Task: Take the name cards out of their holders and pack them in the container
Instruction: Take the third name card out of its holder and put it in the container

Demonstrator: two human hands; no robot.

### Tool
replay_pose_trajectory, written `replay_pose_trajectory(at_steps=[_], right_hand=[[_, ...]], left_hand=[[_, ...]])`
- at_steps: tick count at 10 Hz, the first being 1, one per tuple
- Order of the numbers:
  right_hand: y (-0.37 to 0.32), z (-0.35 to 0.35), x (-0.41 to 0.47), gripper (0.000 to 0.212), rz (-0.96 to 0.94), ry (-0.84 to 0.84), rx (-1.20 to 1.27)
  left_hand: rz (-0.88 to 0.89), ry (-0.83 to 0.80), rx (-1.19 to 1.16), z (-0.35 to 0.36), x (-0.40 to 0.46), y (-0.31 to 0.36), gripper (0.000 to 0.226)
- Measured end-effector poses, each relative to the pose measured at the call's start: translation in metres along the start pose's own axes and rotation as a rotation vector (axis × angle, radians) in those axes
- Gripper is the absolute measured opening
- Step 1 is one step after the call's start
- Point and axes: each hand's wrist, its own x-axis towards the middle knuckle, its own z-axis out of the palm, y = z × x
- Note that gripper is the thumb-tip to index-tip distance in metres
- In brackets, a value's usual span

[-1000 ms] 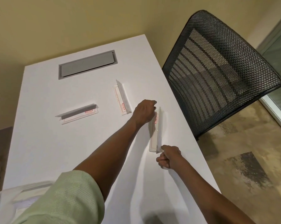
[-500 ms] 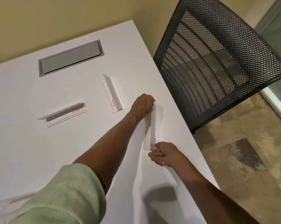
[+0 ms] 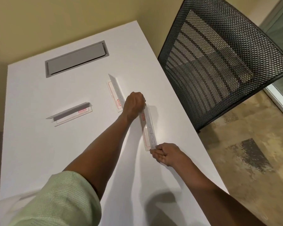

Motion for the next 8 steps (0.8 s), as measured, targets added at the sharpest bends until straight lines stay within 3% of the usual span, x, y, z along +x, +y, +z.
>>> replay_pose_trajectory(at_steps=[2,3,4,6,8], right_hand=[[-0.001,0.008,-0.007,0.018,-0.142,0.104,-0.012],[-0.006,0.005,-0.006,0.02,-0.186,0.156,-0.039],[-0.009,-0.002,-0.014,0.008,-0.296,0.228,-0.255],[-0.023,-0.001,-0.015,0.006,-0.492,0.43,-0.603],[-0.02,-0.006,-0.021,0.028,-0.825,0.581,-0.76]], left_hand=[[-0.095,0.074,-0.11,-0.026,-0.026,-0.025,0.016],[-0.156,0.07,-0.177,-0.039,-0.044,-0.036,0.007],[-0.23,0.123,-0.27,-0.044,-0.066,-0.044,0.006],[-0.37,0.211,-0.455,-0.041,-0.104,-0.05,0.035],[-0.483,0.249,-0.591,-0.025,-0.131,-0.056,0.028]])
